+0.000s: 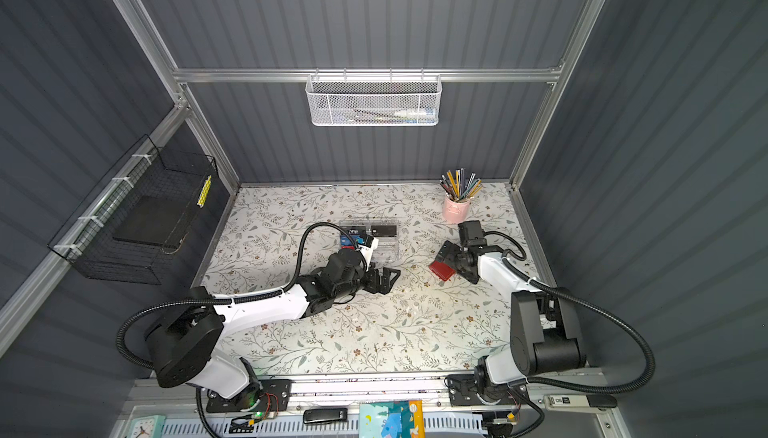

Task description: Take the credit cards out of the card holder

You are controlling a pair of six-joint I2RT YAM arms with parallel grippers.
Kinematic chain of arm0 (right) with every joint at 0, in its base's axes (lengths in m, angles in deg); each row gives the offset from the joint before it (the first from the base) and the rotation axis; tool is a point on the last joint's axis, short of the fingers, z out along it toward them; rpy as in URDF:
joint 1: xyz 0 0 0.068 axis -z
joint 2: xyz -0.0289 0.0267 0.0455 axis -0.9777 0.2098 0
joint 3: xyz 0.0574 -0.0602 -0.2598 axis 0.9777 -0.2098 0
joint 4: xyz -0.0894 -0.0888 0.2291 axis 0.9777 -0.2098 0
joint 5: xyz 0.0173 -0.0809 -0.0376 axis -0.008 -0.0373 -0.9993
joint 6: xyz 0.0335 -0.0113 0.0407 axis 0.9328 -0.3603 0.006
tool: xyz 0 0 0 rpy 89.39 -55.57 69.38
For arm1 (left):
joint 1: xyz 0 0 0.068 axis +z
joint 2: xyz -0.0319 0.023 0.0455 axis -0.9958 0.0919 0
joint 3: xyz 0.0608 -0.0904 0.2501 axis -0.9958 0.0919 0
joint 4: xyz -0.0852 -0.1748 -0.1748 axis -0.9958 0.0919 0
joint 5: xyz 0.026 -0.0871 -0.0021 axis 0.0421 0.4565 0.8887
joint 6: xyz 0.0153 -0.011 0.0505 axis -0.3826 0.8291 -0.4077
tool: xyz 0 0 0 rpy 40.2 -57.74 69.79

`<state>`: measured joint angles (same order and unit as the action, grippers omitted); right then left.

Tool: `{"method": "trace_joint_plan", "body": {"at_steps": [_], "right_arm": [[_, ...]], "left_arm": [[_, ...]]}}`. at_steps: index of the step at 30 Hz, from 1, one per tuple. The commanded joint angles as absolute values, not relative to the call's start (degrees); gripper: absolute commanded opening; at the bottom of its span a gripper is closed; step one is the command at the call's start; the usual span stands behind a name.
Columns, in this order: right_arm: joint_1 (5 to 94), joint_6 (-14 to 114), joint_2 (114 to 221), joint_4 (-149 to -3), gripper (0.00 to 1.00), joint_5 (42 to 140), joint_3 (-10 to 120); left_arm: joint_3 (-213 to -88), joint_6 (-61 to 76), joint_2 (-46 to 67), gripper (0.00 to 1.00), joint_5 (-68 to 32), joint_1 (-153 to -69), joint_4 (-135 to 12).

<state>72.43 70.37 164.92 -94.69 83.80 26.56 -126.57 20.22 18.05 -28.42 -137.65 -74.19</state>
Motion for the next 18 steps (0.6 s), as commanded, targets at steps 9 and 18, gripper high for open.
{"method": "trace_joint_plan", "body": {"at_steps": [9,18], "right_arm": [[77.0,74.5,170.3,-84.2,0.94,89.3,26.1],[77.2,75.8,172.2,-79.4,0.77,90.9,24.2]], "left_arm": [[-126.9,19.0,19.1,1.0,-27.5,-137.8,-74.7],[-128.9,18.0,20.6,1.0,-25.8,-137.8,-74.7]]}}
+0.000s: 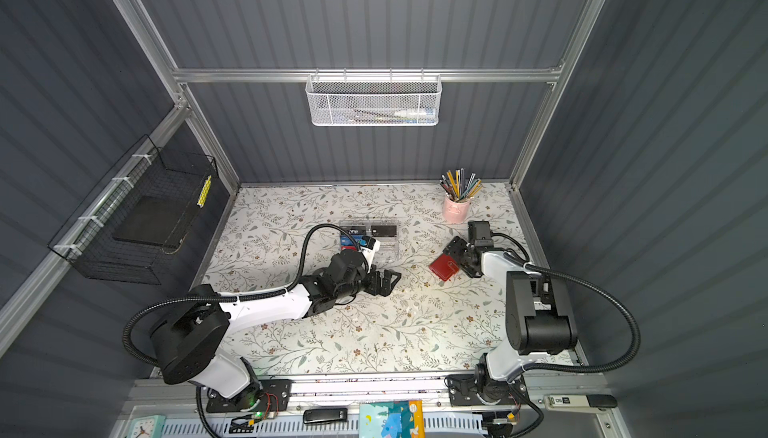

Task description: Take the credit cards out of the card holder

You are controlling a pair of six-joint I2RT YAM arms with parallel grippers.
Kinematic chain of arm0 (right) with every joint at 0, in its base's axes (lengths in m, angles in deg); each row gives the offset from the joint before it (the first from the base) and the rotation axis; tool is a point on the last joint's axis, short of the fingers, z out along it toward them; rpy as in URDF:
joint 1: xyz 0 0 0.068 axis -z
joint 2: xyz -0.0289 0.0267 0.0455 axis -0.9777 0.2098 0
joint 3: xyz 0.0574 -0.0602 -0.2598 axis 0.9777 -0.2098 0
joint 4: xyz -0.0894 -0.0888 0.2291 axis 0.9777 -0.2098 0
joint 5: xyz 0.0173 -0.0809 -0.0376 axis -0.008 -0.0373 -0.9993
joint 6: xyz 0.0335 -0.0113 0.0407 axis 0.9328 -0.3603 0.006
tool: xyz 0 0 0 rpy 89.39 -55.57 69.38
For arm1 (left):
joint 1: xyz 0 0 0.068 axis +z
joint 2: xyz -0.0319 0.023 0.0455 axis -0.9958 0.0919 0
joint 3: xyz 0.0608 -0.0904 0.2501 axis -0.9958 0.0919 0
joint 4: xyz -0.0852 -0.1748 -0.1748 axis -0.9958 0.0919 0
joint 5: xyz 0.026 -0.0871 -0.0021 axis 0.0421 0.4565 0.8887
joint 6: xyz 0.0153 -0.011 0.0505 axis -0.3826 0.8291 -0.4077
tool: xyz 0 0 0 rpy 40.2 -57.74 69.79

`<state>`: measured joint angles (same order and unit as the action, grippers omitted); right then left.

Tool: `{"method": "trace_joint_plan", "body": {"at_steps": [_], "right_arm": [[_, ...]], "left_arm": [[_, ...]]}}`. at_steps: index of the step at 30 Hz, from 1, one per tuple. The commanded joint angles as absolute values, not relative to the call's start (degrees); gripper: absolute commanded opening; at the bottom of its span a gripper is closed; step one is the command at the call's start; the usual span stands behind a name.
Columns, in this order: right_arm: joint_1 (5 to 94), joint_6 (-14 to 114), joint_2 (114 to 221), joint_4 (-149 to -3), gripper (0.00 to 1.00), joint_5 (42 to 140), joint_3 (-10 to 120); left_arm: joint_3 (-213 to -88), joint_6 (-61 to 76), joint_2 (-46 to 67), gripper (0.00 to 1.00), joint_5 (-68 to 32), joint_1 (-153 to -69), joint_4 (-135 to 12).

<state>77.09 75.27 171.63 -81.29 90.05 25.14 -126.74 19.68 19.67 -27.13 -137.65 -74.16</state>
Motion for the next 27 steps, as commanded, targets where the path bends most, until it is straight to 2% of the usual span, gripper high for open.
{"method": "trace_joint_plan", "body": {"at_steps": [1,15,27], "right_arm": [[77.2,75.8,172.3,-78.9,0.75,91.1,24.0],[77.2,77.6,173.5,-74.3,0.56,92.7,20.7],[77.1,78.3,173.3,-73.9,0.29,91.9,20.4]], "left_arm": [[-129.2,17.9,20.9,1.0,-25.5,-137.9,-74.7],[-130.9,17.9,22.3,1.0,-24.8,-137.9,-74.6],[-130.5,18.3,22.0,1.0,-25.2,-137.9,-74.6]]}}
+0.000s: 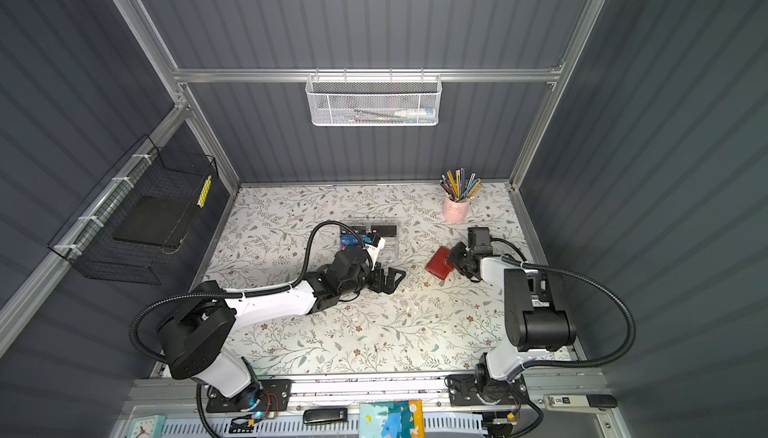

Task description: Take the credit cards out of the card holder

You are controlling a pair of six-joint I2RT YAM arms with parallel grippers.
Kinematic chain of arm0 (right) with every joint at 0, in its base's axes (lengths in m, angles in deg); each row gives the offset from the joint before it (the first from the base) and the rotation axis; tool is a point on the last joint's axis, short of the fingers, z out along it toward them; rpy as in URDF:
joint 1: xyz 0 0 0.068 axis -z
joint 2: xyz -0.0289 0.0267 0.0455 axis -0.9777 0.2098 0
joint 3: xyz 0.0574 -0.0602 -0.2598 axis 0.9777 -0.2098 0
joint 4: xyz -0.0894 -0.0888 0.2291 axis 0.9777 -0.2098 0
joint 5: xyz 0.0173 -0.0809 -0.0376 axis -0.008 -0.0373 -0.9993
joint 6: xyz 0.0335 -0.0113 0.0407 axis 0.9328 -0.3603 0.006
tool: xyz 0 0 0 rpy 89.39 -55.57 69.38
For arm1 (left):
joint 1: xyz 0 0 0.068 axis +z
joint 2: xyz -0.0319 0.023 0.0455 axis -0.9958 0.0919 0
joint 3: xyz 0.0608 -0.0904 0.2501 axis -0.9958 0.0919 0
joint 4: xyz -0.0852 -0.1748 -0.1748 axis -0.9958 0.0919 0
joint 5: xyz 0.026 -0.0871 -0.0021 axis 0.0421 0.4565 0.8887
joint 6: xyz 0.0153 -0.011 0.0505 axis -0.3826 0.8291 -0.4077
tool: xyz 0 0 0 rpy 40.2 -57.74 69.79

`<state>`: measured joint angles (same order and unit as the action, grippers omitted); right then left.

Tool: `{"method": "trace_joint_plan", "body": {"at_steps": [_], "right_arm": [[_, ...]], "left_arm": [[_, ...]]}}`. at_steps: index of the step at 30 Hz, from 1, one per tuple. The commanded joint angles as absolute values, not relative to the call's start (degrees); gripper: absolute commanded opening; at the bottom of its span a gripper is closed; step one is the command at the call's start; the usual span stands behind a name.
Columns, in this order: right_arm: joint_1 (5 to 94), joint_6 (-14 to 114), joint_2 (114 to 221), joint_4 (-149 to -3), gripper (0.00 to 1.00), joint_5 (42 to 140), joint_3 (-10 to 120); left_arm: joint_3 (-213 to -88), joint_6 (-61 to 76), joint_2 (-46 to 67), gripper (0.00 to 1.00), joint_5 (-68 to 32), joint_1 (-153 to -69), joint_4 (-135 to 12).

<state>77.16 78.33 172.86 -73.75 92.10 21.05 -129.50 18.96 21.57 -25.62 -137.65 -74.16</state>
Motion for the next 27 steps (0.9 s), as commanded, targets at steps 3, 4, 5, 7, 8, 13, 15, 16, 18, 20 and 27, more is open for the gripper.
{"method": "trace_joint_plan", "body": {"at_steps": [3,4,5,7,8,13,15,16,18,20,27], "right_arm": [[77.0,78.5,173.3,-73.6,0.21,91.8,20.5],[76.9,78.5,173.4,-73.6,0.19,91.8,20.6],[76.9,78.5,173.5,-73.5,0.17,92.0,20.7],[76.7,78.6,173.8,-73.3,0.13,92.2,21.0],[76.5,78.6,174.0,-73.3,0.12,92.3,21.1],[75.7,78.5,174.1,-73.3,0.0,92.2,21.5],[75.7,78.3,173.7,-73.8,0.0,92.5,21.8],[75.6,78.1,173.2,-74.3,0.0,92.6,21.9],[75.5,77.5,171.7,-75.5,0.0,92.9,22.2],[75.4,76.6,169.5,-76.8,0.0,93.5,22.5],[74.1,72.5,160.1,-81.6,0.0,99.0,25.2]], "left_arm": [[-130.2,18.2,21.8,1.0,-25.3,-137.9,-74.5],[-130.2,18.1,21.8,1.0,-25.3,-137.9,-74.5],[-130.1,18.0,21.7,1.0,-25.4,-137.8,-74.3],[-129.9,18.0,21.5,1.0,-25.5,-137.8,-74.3],[-129.9,17.9,21.4,1.0,-25.7,-137.9,-74.3],[-129.2,17.9,21.0,1.0,-25.9,-137.9,-74.4],[-128.9,18.0,21.0,1.0,-25.9,-137.8,-74.5],[-128.9,18.1,21.0,1.0,-25.8,-137.9,-74.6],[-129.1,18.3,21.2,1.0,-25.4,-137.7,-75.0],[-130.0,18.2,21.7,1.0,-24.9,-137.8,-75.1],[-134.5,19.4,23.9,1.0,-17.7,-134.9,-77.2]]}}
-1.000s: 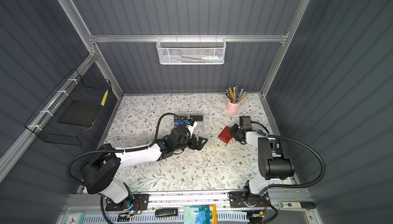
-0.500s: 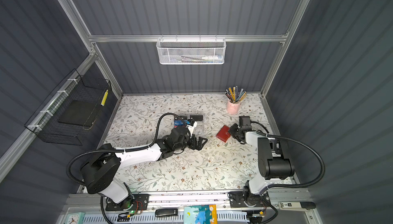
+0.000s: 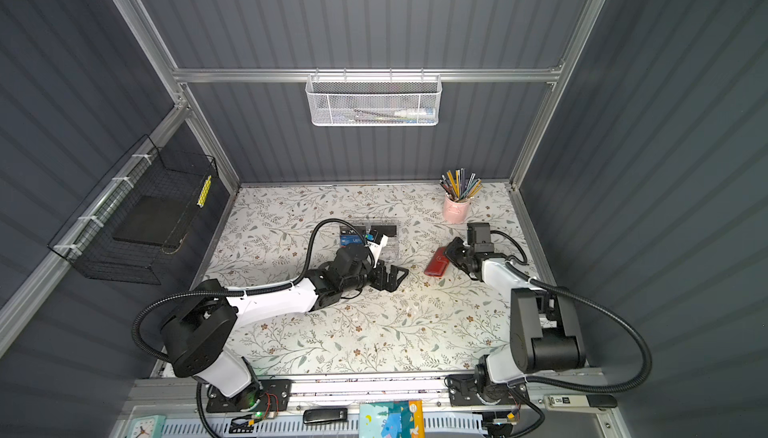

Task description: Take the credit cards out of the card holder

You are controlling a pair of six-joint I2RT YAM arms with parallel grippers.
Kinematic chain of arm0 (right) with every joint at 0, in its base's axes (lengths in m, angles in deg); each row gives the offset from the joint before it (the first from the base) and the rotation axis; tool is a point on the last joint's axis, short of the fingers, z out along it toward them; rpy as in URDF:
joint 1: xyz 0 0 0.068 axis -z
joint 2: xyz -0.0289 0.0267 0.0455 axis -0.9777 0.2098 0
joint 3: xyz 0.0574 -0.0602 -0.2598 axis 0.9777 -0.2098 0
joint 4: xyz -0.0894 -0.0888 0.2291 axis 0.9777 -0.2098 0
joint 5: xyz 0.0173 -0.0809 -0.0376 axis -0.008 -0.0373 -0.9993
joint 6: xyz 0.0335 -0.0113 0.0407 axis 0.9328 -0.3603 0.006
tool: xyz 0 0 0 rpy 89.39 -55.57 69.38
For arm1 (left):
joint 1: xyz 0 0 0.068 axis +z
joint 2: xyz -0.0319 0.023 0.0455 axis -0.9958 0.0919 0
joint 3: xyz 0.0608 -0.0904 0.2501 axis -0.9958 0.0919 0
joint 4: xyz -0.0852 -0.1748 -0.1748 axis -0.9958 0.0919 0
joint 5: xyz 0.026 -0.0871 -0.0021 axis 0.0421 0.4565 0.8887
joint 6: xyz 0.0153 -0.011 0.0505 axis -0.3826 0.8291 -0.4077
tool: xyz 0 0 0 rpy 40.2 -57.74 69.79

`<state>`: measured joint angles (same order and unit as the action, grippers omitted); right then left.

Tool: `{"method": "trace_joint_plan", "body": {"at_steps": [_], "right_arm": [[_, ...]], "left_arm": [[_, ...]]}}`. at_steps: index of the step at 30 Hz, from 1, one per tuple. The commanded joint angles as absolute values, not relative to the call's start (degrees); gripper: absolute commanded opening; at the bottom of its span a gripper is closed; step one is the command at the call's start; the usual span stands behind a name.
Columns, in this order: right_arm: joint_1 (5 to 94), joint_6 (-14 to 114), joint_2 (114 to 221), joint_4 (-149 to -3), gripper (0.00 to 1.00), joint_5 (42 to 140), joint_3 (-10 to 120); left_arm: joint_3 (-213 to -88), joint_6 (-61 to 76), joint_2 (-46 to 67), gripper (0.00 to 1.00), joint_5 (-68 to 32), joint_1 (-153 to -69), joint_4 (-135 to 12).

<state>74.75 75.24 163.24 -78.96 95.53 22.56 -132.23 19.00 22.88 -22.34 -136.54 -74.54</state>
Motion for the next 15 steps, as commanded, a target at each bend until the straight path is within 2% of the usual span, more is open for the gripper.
{"method": "trace_joint_plan", "body": {"at_steps": [1,6,11,15], "right_arm": [[73.8,72.2,159.0,-82.1,0.0,99.6,25.7],[71.6,71.4,154.9,-85.4,0.0,104.7,29.7],[69.7,72.6,153.7,-85.9,0.0,109.0,34.1],[67.8,73.2,153.6,-85.9,0.0,111.3,36.9]], "left_arm": [[-134.7,19.7,24.3,1.0,-16.0,-134.3,-78.7],[-137.3,18.1,25.8,1.0,-11.7,-133.5,-80.0],[-136.0,20.7,27.6,1.0,-4.2,-132.6,-91.4],[-136.8,20.8,28.1,1.0,-2.2,-132.2,-93.8]]}}
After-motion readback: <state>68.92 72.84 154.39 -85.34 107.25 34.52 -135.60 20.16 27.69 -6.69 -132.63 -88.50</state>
